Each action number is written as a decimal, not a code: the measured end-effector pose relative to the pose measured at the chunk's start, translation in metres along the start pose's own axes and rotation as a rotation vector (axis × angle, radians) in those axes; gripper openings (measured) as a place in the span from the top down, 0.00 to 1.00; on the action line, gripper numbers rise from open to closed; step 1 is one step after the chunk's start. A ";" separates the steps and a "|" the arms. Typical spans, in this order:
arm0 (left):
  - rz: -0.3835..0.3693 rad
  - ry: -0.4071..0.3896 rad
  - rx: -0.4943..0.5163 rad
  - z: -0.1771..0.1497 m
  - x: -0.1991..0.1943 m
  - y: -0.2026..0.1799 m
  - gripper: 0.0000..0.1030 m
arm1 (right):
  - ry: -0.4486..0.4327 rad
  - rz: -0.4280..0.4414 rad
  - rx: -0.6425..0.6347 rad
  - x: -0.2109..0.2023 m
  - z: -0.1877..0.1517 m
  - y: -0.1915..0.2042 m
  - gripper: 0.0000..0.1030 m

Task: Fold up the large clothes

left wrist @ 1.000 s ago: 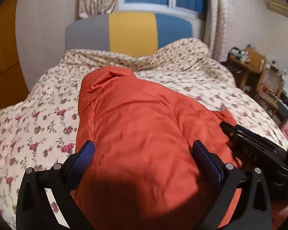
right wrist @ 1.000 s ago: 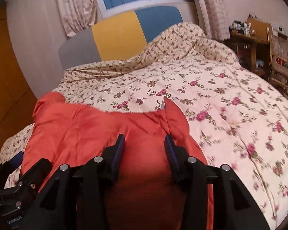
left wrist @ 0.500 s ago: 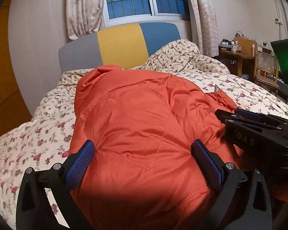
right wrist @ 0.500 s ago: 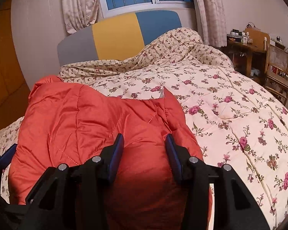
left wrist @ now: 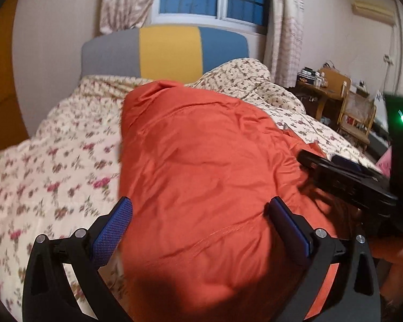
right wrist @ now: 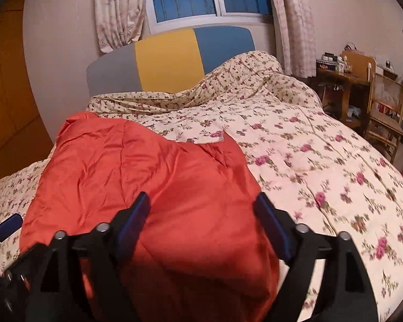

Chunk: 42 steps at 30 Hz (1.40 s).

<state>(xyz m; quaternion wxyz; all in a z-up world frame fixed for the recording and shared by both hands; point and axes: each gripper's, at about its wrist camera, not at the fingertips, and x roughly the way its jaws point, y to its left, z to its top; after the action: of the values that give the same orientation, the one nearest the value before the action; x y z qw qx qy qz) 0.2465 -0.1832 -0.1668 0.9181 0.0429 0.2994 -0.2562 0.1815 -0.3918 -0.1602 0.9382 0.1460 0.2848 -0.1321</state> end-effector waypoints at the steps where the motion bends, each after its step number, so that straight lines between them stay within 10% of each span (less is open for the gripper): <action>1: -0.001 0.005 -0.013 0.000 -0.001 0.003 0.03 | 0.008 0.008 0.023 -0.004 -0.001 -0.003 0.18; 10: 0.022 0.055 -0.087 0.001 -0.013 0.038 0.03 | 0.096 0.039 0.063 -0.022 0.000 -0.013 0.03; 22: -0.164 0.179 -0.264 -0.007 0.001 0.071 0.03 | 0.212 0.132 0.135 -0.004 -0.008 -0.032 0.02; 35: -0.372 0.225 -0.348 -0.005 0.029 0.073 0.03 | 0.407 0.393 0.330 0.036 -0.011 -0.069 0.02; 42: -0.350 0.238 -0.283 -0.005 0.032 0.058 0.03 | 0.425 0.520 0.336 0.048 -0.007 -0.067 0.14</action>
<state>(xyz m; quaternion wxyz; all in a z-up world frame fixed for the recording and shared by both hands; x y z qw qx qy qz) 0.2950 -0.1460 -0.1935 0.8149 -0.1087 0.4413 -0.3597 0.1940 -0.4590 -0.2066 0.8232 0.3894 0.4011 0.0990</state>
